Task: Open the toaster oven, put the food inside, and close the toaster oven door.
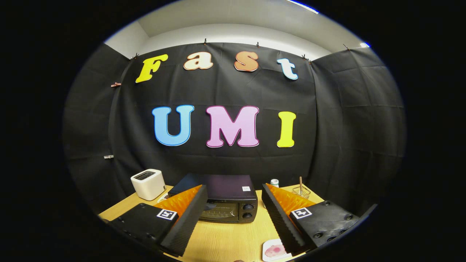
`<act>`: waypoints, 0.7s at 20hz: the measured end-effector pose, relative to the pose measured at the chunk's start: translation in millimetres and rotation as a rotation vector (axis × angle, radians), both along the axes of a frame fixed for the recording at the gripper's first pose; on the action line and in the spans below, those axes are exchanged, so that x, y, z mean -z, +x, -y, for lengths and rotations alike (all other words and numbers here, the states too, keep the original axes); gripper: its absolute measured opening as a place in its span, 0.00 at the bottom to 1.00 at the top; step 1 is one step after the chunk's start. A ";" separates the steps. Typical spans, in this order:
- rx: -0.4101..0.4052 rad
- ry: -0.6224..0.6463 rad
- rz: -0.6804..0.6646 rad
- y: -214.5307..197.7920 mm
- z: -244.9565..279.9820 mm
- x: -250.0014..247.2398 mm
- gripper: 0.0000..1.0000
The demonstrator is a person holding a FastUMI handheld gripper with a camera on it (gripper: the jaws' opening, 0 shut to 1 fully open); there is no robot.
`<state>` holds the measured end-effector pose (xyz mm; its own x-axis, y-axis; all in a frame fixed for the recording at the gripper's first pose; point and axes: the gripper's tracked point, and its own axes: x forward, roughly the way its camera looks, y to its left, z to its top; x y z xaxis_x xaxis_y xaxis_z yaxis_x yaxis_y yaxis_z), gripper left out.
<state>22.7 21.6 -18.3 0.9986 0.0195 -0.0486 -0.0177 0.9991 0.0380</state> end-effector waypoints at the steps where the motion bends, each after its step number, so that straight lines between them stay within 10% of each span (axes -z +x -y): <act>1: -0.003 0.004 -0.005 4.1 -2.8 1.9 0.98; 14: 0.064 0.034 -0.192 115.3 -44.5 93.8 0.98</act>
<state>138.0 66.0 -112.1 0.9702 -0.0388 -0.2391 0.0565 0.9961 0.0679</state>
